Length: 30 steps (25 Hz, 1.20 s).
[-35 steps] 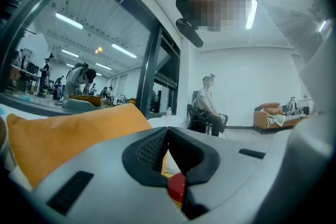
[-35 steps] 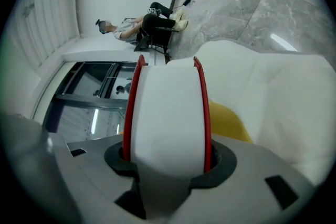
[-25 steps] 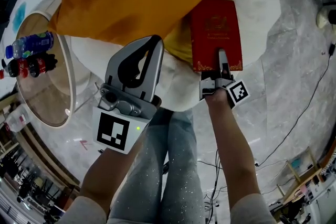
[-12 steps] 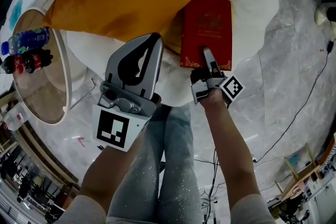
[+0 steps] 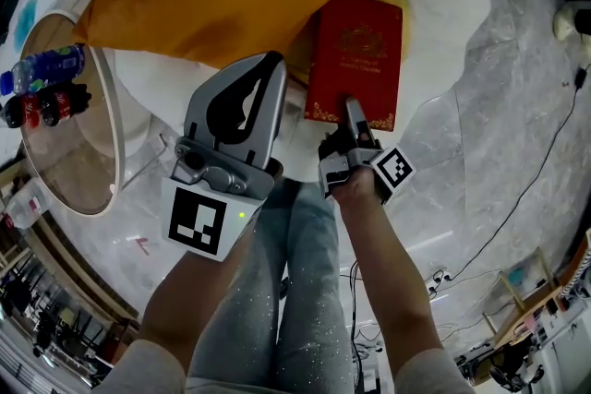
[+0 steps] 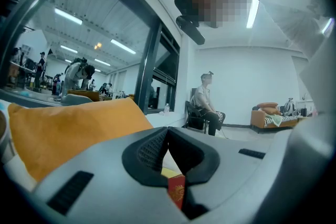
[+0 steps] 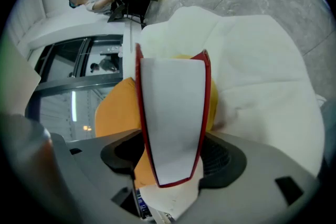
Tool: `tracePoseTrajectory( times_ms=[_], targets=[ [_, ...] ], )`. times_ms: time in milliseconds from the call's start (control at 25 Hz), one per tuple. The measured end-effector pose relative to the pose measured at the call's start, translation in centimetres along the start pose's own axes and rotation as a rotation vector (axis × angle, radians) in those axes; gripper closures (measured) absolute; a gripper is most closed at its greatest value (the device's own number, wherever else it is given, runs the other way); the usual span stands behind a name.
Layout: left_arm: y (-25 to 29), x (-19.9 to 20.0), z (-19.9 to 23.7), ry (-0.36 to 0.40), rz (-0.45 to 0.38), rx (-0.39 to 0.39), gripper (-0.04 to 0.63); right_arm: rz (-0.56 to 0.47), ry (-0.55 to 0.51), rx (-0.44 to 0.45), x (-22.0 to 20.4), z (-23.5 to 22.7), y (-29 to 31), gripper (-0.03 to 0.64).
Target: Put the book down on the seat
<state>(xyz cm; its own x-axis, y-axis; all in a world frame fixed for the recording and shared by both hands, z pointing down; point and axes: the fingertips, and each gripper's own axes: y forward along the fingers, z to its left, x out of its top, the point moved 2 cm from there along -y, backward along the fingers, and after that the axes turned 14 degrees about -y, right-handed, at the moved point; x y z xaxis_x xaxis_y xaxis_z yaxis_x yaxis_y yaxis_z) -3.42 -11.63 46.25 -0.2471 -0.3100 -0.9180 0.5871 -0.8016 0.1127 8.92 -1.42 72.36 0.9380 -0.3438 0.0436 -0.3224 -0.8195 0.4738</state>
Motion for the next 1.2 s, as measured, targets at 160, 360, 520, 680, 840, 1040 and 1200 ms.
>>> tracePoseTrajectory(
  times_ms=[160, 360, 520, 680, 840, 1040, 1200],
  targets=[
    [-0.2, -0.3, 0.2, -0.010, 0.001, 0.002, 0.580, 0.017, -0.006, -0.065, -1.5, -1.3, -0.9, 0.307],
    [-0.4, -0.6, 0.2, -0.006, 0.011, -0.001, 0.580, 0.051, -0.028, -0.132, -3.1, -3.2, -2.2, 0.307],
    [-0.4, -0.9, 0.3, -0.010, 0.010, 0.001, 0.580, 0.060, -0.055, -0.151, -3.5, -3.9, -3.0, 0.308],
    [-0.5, -1.1, 0.3, -0.014, 0.013, -0.001, 0.580, 0.063, -0.136, -0.166, -3.0, -3.5, -3.1, 0.337],
    [-0.6, -1.3, 0.4, -0.022, 0.015, 0.001, 0.580, 0.043, -0.193, -0.208, -2.4, -3.3, -3.4, 0.419],
    [-0.6, -1.6, 0.8, -0.037, 0.016, 0.017, 0.580, 0.034, -0.249, -0.207, -2.0, -2.7, -3.5, 0.485],
    [-0.9, -2.0, 1.1, -0.017, 0.029, 0.002, 0.580, 0.018, -0.360, -0.200, -1.0, -2.0, -3.3, 0.533]
  ],
)
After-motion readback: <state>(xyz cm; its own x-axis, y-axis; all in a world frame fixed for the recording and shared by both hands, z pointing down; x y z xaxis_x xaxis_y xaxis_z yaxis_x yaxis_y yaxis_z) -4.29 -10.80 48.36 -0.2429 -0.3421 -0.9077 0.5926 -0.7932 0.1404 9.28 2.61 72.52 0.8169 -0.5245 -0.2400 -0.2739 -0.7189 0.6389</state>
